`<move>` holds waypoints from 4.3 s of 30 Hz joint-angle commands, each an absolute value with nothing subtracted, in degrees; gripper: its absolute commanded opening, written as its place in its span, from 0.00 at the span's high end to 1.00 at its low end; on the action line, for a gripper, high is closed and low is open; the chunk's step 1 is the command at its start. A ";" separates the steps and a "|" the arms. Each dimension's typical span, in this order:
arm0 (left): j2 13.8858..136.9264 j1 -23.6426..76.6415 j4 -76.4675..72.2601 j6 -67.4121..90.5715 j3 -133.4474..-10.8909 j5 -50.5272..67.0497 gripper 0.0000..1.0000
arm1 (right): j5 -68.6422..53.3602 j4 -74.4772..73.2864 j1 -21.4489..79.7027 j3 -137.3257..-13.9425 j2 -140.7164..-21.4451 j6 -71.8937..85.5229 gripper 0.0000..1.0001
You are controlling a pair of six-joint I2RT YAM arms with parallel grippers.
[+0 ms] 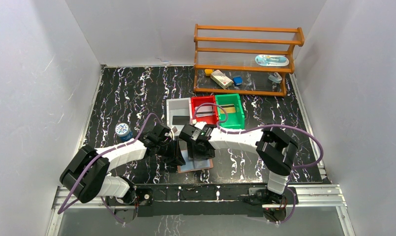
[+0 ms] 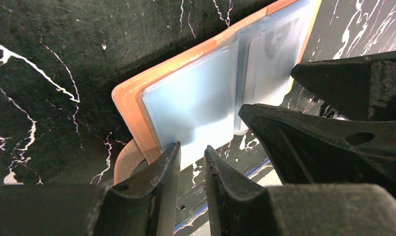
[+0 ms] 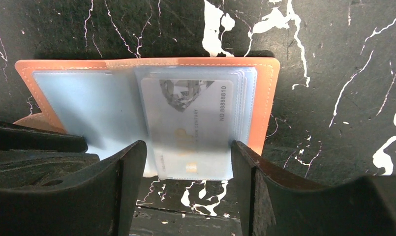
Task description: Take the credit cards out of the card holder
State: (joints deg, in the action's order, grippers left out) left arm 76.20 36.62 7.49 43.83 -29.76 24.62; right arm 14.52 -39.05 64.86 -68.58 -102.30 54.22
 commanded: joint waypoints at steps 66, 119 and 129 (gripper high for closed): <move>78.00 36.83 9.49 42.63 -30.48 24.50 0.76 | 11.23 -35.32 63.63 -65.76 -104.13 54.49 0.25; 79.35 36.83 9.29 42.54 -31.05 24.96 0.76 | 7.87 -27.96 63.15 -63.56 -95.37 53.34 0.39; 79.24 36.83 9.23 42.52 -30.89 24.82 0.76 | 6.91 -26.70 63.19 -63.60 -92.04 54.40 0.40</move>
